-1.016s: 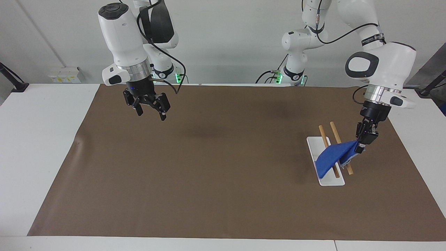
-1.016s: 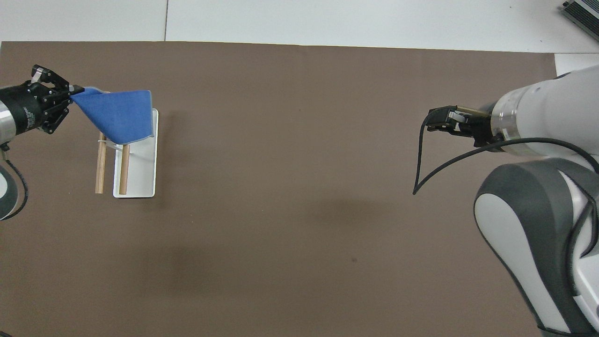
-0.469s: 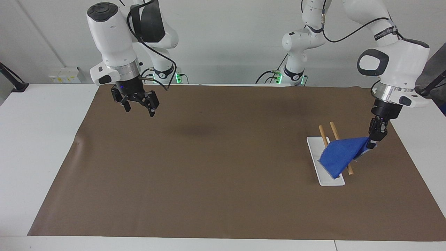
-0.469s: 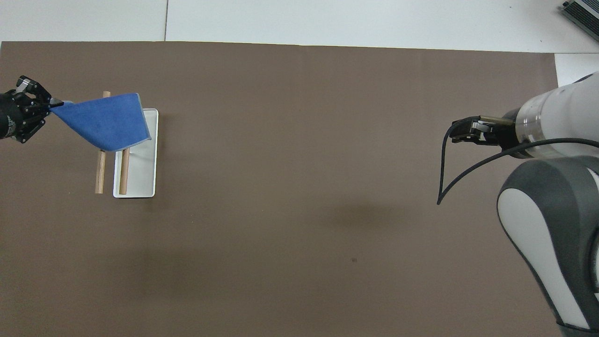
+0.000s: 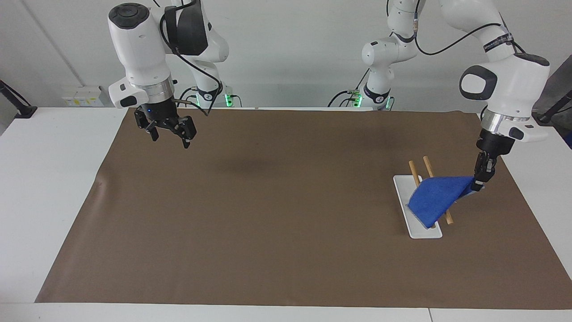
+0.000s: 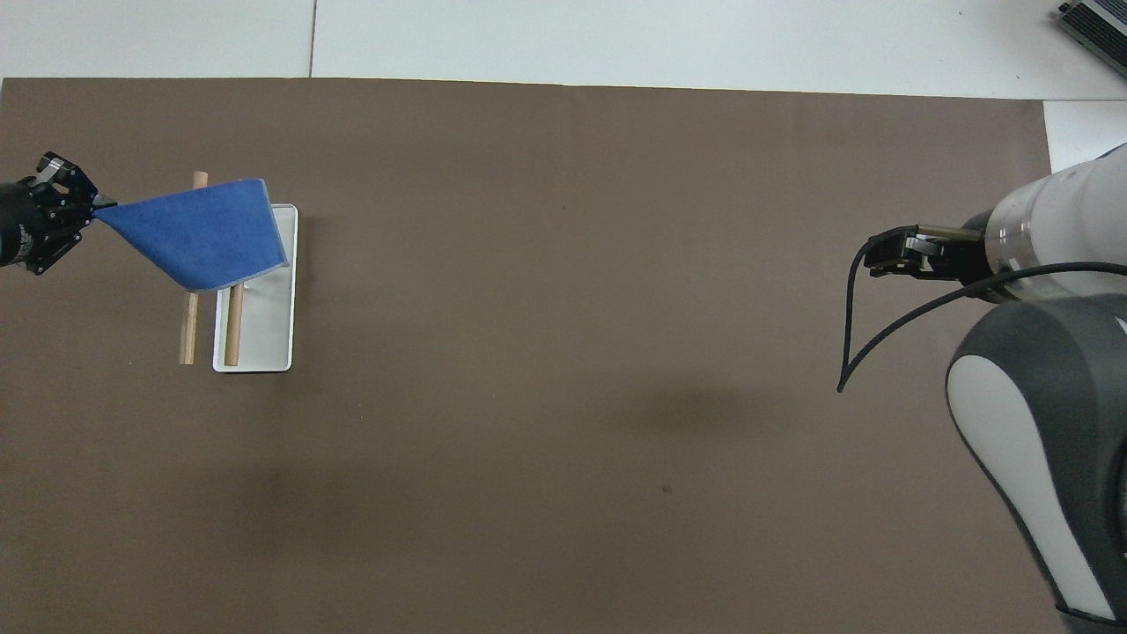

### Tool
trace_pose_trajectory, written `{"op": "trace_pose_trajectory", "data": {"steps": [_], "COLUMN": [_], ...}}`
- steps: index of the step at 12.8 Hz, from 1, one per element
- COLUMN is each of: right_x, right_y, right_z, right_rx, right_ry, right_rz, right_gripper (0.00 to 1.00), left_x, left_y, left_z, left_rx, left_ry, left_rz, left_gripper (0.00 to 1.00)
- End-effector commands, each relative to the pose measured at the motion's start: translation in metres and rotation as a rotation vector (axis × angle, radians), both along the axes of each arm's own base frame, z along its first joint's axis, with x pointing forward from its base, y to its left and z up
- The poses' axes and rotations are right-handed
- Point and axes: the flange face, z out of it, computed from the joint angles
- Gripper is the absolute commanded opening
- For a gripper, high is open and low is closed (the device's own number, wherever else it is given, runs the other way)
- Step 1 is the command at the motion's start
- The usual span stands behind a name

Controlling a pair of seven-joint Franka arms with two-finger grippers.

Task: Right arm passes towel to left arm to hang
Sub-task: 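Carry the towel with the left gripper over the white rack, then release the towel over the rack rods with the left gripper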

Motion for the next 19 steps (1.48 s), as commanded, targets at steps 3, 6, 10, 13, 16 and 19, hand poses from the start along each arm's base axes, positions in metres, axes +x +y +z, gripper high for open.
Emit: {"op": "trace_pose_trajectory", "data": {"steps": [3,6,10,13,16,19], "right_x": [-0.004,-0.003,-0.006,-0.008,-0.010,-0.015], "right_y": [-0.011,-0.024,-0.026,-0.032,-0.041,-0.051], "right_z": [0.010,0.017,0.031,0.045,0.058,0.062], "right_rx": [-0.027,-0.030,-0.029,-0.027,-0.014,-0.001], "right_ry": [0.003,-0.004,0.010,0.025,0.028,0.061], "right_rz": [0.041,0.062,0.055,0.041,0.022,0.007], "right_gripper": [1.00,1.00,1.00,1.00,1.00,1.00], "left_x": [0.013,0.015,0.014,0.014,0.016,0.023], "left_y": [0.007,0.003,0.006,0.012,0.026,0.036], "left_z": [-0.026,-0.032,-0.035,-0.033,-0.027,-0.018], "left_rx": [0.032,0.031,0.037,0.060,0.106,0.125], "left_ry": [-0.028,-0.042,-0.041,-0.046,-0.057,-0.063], "left_rz": [-0.007,-0.007,-0.011,-0.040,-0.069,-0.069], "left_gripper": [0.00,0.00,0.05,0.38,0.56,0.56]}}
